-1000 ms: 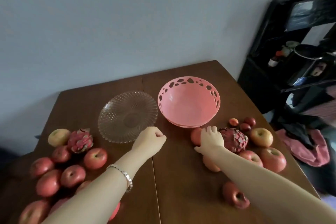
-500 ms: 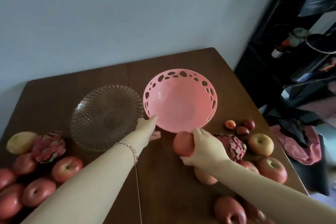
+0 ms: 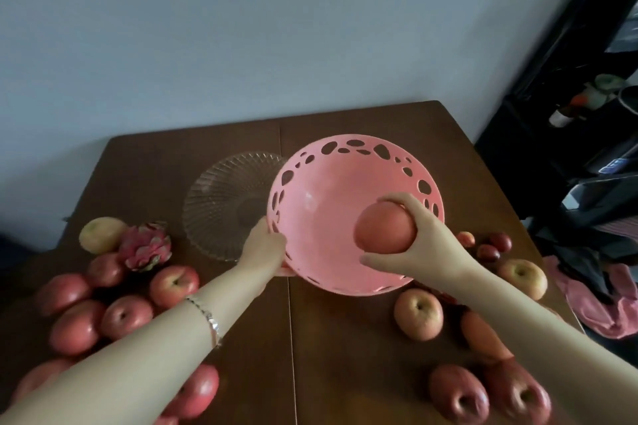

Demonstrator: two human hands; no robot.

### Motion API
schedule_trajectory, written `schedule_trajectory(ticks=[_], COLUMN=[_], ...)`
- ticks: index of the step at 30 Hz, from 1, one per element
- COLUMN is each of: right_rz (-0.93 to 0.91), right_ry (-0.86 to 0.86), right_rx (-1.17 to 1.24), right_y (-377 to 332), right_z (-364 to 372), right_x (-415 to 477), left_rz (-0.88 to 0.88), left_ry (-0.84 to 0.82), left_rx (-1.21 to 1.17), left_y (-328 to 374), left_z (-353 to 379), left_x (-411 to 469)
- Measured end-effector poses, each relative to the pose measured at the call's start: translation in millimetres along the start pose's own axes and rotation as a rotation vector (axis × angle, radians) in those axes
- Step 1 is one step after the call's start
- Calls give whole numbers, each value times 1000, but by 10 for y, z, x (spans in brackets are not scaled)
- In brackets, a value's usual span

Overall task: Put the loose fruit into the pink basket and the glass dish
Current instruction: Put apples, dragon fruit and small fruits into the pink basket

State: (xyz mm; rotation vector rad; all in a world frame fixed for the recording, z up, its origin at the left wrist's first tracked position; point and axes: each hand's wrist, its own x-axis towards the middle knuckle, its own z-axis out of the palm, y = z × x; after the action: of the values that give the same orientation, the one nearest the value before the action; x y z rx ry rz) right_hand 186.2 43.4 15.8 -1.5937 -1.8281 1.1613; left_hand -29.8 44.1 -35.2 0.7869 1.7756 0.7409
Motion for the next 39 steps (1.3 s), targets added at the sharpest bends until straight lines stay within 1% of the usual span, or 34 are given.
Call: schedule_trajectory(ticks=[2,5,8,10,11,13,18,20,21,22,23,24,25,26,27,28,30,31,32,33,35,36,37,38,39], right_rz=[7,103,309,429,444,397,172,98,76,71,80,89,95,94,94,99,124,110,78,29,-78,-109,-105,-75,-25], right_ry=[-65,-186,-314,-355,-350,-317,-262,-291,-309,-328,-354,-383,-413,-438,-454,-465,-479,-481,-457,-392,-172,-52,29,53,8], right_rx=[13,84,316,379,335,153,-296,-415,-449,-461,-455,-436,-413,-396,-381,-356,-296,-301,-334,-370,-388,-393,-422,-476,-556], right_y=[-119,-146,-12,123,212,382,546,545,553,558,572,590,620,630,654,647,626,605,585,572,573,600,674,748,843], right_z=[128,509,969,1257,1398,1639,2017,2110,2151,2172,2181,2179,2162,2136,2094,2036,1867,1764,1623,1455,1056,861,686,524,424], right_x=[-69,-143,-183,-215,-224,-240,-312,-340,-351,-357,-360,-358,-353,-346,-341,-341,-344,-341,-340,-333,-298,-266,-235,-221,-216], left_rz=[13,10,-47,-97,-115,-126,-179,-199,-194,-152,-65,80,251,384,451,461,386,348,325,303,263,241,231,234,243], left_ry=[8,26,29,5,-6,-18,-34,-21,-14,4,48,105,160,176,134,54,-140,-204,-234,-243,-224,-210,-199,-191,-179], left_rx=[71,149,202,227,234,249,253,312,401,527,653,750,805,833,865,894,1005,1078,1140,1183,1191,1162,1130,1113,1105], left_y=[-121,-451,-786,-1004,-1102,-1252,-1394,-1416,-1418,-1411,-1392,-1370,-1336,-1320,-1292,-1285,-1287,-1295,-1296,-1300,-1295,-1301,-1304,-1302,-1307], left_z=[-235,-520,-633,-637,-629,-603,-477,-443,-424,-395,-362,-327,-283,-246,-207,-163,-44,4,55,98,153,159,168,189,195], left_x=[-244,-525,-680,-710,-710,-689,-666,-676,-690,-706,-739,-771,-798,-789,-773,-735,-664,-633,-603,-574,-532,-518,-512,-510,-506])
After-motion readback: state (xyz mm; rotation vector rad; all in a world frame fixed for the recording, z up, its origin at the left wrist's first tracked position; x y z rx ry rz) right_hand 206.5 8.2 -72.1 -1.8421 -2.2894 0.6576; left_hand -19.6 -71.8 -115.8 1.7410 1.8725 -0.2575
